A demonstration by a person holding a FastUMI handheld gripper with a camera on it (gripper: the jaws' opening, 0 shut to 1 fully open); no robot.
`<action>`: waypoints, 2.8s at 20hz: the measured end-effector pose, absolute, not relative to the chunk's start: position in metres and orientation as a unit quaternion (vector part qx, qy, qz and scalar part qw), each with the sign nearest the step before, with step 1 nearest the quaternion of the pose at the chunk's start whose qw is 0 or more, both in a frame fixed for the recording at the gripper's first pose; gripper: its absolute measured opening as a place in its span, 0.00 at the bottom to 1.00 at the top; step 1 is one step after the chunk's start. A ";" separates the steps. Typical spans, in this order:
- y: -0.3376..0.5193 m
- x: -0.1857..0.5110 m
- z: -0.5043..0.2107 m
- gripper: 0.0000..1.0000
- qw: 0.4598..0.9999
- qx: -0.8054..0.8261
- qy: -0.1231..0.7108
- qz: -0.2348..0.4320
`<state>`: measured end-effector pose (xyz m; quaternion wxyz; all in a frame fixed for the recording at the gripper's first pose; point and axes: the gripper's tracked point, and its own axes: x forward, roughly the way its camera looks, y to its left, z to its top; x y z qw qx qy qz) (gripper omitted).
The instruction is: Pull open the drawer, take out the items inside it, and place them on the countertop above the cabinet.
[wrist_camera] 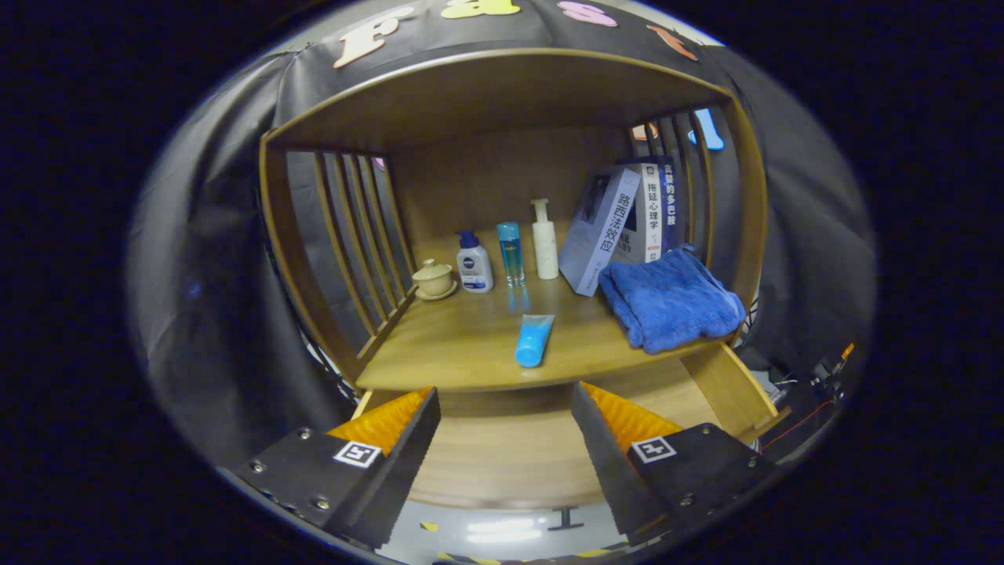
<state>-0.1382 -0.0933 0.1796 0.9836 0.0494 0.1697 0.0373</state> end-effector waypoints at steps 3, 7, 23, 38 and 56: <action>-0.098 -0.170 0.184 1.00 0.990 0.031 0.137 0.033; -0.094 -0.205 0.168 1.00 0.990 0.024 0.132 0.046; -0.111 -0.254 0.081 1.00 0.997 -0.033 0.060 0.022; -0.136 -0.193 0.010 1.00 0.997 -0.024 0.063 -0.020; -0.117 -0.113 0.006 0.99 0.998 0.024 0.054 0.005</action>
